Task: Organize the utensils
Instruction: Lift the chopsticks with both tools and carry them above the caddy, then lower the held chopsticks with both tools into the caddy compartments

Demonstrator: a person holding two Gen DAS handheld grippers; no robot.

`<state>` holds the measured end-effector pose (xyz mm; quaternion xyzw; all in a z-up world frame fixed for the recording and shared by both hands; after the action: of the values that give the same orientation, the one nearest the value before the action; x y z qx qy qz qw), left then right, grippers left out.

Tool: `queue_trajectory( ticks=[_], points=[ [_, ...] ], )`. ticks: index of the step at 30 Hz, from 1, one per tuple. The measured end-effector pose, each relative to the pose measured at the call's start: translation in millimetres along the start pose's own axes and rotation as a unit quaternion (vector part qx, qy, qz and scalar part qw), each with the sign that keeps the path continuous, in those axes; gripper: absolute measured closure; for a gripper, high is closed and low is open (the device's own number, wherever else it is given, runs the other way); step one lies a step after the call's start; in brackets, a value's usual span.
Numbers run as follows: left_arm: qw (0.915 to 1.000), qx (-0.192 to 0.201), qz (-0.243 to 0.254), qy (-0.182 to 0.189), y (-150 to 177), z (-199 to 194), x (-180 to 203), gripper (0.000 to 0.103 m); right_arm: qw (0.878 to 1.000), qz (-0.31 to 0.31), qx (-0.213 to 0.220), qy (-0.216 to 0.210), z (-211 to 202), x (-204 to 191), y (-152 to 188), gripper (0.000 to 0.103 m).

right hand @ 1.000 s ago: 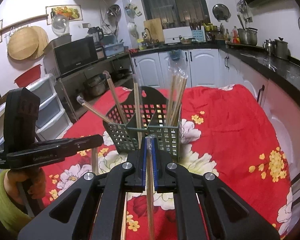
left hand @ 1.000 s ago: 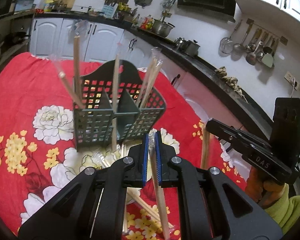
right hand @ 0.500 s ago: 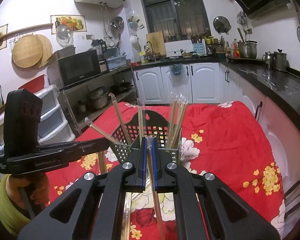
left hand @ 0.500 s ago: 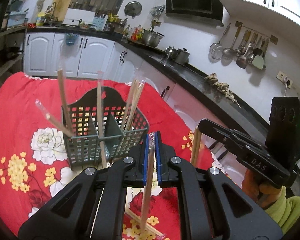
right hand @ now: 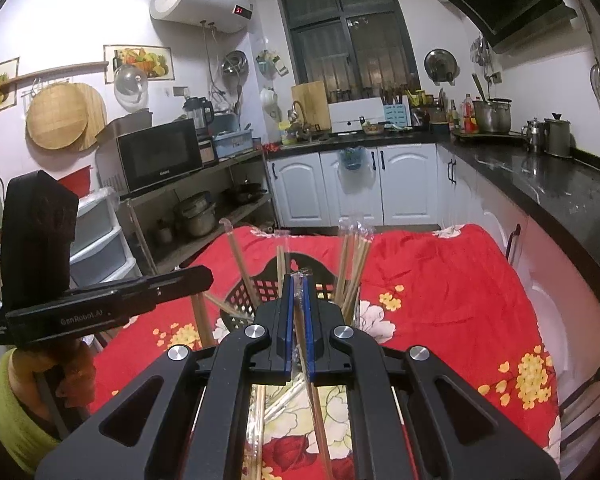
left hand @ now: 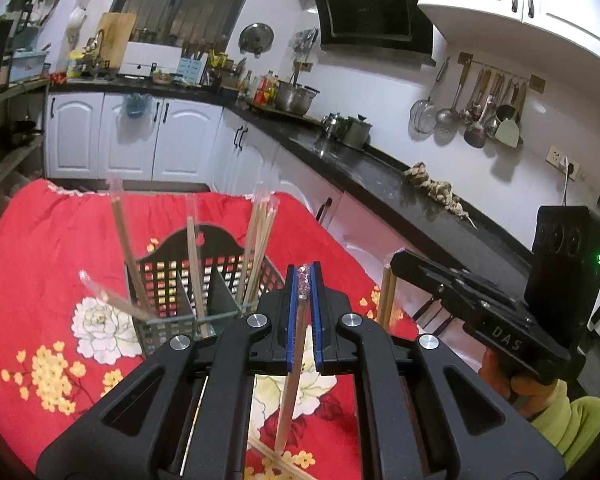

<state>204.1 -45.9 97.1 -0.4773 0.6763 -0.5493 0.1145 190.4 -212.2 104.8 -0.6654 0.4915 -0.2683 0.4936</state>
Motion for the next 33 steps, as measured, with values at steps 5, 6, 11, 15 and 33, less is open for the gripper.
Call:
queue_trajectory(
  ticks=[5, 6, 11, 15, 33],
  points=[
    [0.9999, 0.015, 0.007, -0.001, -13.9, -4.2, 3.6, 0.1, 1.0, 0.006, 0.022, -0.007, -4.8, 1.5, -13.9, 0.098],
    [0.9998, 0.018, 0.008, -0.002, -17.4, -4.4, 3.8, 0.1, 1.0, 0.008, 0.025, -0.007, -5.0, 2.1, -16.9, 0.098],
    [0.9994, 0.033, 0.012, -0.005, -33.1, -6.0, 4.4, 0.1, 0.999, 0.012, 0.039, -0.01, -8.7, 2.7, -29.6, 0.098],
    [0.9988, 0.045, 0.021, -0.008, -48.3, -6.7, 8.0, 0.1, 0.999, 0.009, 0.053, -0.008, -7.8, 1.5, -42.9, 0.098],
    [0.994, 0.097, 0.029, -0.041, -105.5, -24.3, -12.7, 0.1, 0.994, -0.002, 0.102, -0.029, 13.3, -14.5, -95.9, 0.098]
  ],
)
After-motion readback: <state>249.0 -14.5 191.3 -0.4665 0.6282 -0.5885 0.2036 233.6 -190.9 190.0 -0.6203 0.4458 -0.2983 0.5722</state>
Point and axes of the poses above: each gripper's, at about its wrist camera, not at the fingertips, and z roughly the way its jaws point, x to its right, y to its underside, the point moved 5 cm from there along z, roughly the way its jaws point, and after that the axes turned 7 degrees about y, right-handed, at the moved point
